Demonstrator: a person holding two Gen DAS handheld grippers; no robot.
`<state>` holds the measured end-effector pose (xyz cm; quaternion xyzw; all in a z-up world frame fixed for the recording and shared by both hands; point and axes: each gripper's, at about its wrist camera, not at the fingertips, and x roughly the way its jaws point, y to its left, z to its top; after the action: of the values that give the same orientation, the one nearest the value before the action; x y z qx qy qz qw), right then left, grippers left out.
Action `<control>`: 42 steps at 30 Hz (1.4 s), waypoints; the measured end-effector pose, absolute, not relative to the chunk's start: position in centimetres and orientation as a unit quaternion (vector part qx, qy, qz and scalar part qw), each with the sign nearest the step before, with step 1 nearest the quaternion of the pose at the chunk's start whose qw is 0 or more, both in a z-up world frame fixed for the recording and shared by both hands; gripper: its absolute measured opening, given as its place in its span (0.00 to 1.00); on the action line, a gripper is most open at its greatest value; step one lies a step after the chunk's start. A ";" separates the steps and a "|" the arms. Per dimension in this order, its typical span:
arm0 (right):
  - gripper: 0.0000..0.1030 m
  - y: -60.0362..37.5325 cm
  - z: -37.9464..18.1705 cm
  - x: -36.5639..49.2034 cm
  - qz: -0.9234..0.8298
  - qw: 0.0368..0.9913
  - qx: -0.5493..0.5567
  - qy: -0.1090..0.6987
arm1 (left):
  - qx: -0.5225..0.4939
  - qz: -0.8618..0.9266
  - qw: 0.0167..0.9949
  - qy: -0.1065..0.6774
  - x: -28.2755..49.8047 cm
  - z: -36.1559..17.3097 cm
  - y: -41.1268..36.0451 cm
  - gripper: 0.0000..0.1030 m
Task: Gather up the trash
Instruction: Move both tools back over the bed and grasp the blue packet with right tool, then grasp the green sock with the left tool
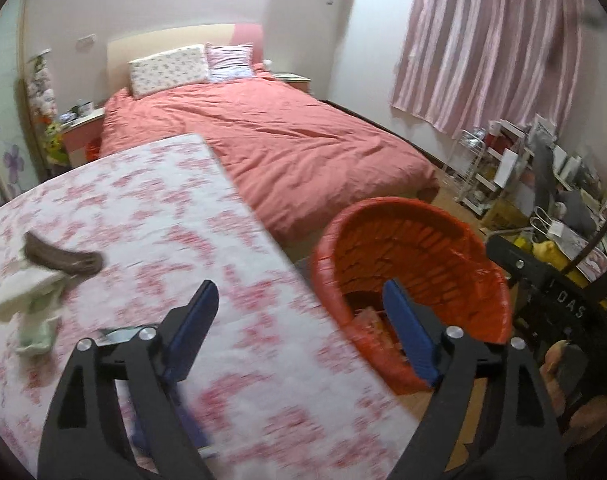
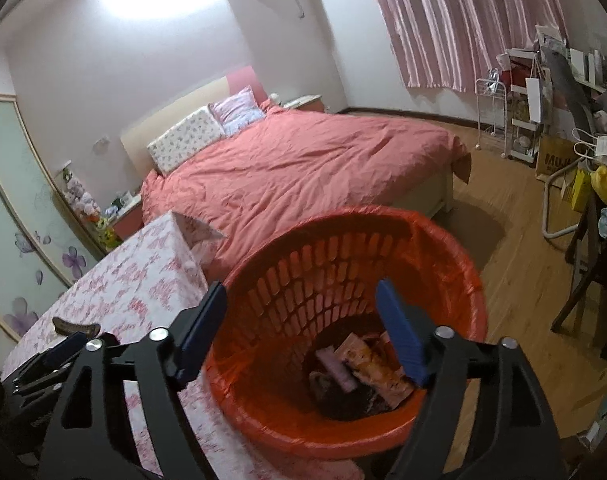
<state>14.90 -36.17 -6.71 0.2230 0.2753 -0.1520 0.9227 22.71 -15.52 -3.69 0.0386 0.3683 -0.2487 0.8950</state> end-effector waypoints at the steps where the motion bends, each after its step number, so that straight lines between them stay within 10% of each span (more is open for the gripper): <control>1: 0.84 -35.5 -6.7 15.1 -0.150 0.922 0.217 0.282 | 0.038 -0.241 0.897 0.369 22.7 -3.8 -14.7 0.82; 30: 0.90 -14.5 -9.7 22.5 0.022 0.905 0.082 0.416 | -0.034 -0.034 0.918 0.394 23.6 -6.6 9.5 0.87; 37: 0.50 -13.0 -11.0 23.3 -0.001 0.900 0.043 0.434 | -0.043 -0.038 0.912 0.405 24.2 -7.4 9.6 0.87; 42: 0.44 -14.3 -10.9 24.0 -0.028 0.899 0.059 0.433 | -0.048 -0.045 0.907 0.416 25.5 -7.9 8.4 0.89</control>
<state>23.95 -14.26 -10.94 0.0592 0.4329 -0.0278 0.8991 25.55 8.38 -7.90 -0.0476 0.4163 -0.0449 0.9069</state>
